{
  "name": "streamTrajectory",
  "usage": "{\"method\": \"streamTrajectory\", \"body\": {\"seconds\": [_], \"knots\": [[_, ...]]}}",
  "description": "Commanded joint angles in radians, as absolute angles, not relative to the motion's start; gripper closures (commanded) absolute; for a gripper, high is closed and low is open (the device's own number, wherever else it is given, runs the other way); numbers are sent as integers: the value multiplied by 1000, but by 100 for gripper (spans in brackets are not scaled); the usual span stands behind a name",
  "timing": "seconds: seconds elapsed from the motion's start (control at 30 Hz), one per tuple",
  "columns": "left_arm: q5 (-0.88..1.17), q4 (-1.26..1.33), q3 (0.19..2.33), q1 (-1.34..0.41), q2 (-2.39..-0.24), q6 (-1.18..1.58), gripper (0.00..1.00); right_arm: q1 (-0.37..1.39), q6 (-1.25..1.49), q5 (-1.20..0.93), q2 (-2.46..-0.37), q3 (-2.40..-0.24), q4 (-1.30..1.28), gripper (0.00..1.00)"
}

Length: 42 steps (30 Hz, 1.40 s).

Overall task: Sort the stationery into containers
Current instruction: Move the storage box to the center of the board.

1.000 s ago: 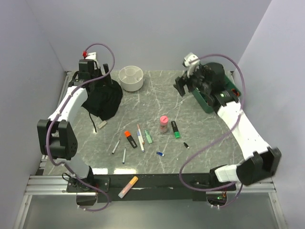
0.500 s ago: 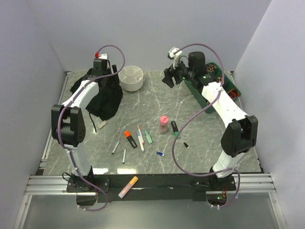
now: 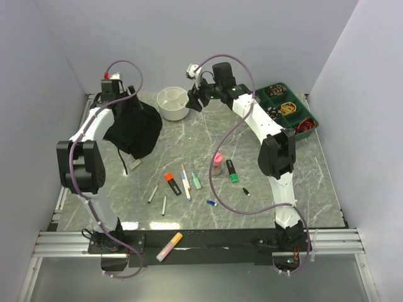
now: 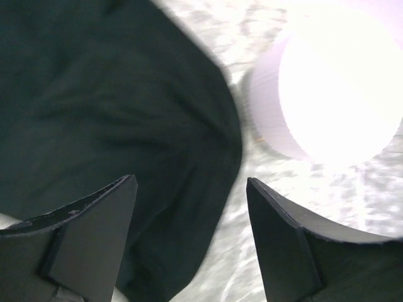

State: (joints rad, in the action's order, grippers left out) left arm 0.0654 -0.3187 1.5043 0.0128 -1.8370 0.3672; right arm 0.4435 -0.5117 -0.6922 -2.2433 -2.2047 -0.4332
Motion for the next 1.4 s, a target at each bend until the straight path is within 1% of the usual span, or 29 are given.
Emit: {"method": "streamTrajectory", "body": {"seconds": [0.0,0.1,0.23,0.33,0.37,0.4,0.53,0.67,0.83,0.9,0.93,0.97,1.03,1.07,1.17,1.37], "knots": [[164,-253,1633,-40,-1945,422,25,440,-466,-657,-2171,-2171,-390,31],[166,-223,1718,-58,-2014,428,27,439,-475,-635,-2131,-2114,-422,31],[103,-210,1822,-95,-2114,407,31,434,-499,-609,-2068,-2028,-439,32],[69,-207,1891,-123,-2160,394,38,430,-502,-600,-2031,-1999,-446,31],[55,-209,1899,-136,-2170,391,42,426,-500,-595,-2023,-1994,-446,31],[37,-209,1905,-143,-2180,382,43,426,-499,-592,-2019,-1987,-448,31],[-35,-218,1928,-166,-2217,361,46,422,-494,-584,-2003,-1979,-446,31],[-84,-222,1934,-176,-2235,339,55,416,-486,-583,-2002,-1983,-445,31],[-141,-215,1937,-186,-2249,308,55,402,-479,-584,-2005,-1990,-445,31],[-150,-212,1937,-189,-2252,293,57,394,-477,-589,-2005,-1988,-443,31],[-153,-209,1939,-192,-2255,287,59,393,-476,-591,-2006,-1988,-446,31],[-156,-207,1940,-198,-2256,273,68,388,-472,-592,-2006,-1987,-446,32],[-167,-201,1939,-204,-2253,261,77,382,-469,-598,-2002,-1987,-445,32],[-170,-198,1939,-212,-2250,252,84,377,-469,-601,-2002,-1985,-446,32],[-182,-195,1934,-235,-2232,232,99,368,-469,-606,-1997,-1979,-449,33],[-118,-245,1907,-282,-2154,213,99,356,-486,-595,-1964,-1947,-453,33]]}}
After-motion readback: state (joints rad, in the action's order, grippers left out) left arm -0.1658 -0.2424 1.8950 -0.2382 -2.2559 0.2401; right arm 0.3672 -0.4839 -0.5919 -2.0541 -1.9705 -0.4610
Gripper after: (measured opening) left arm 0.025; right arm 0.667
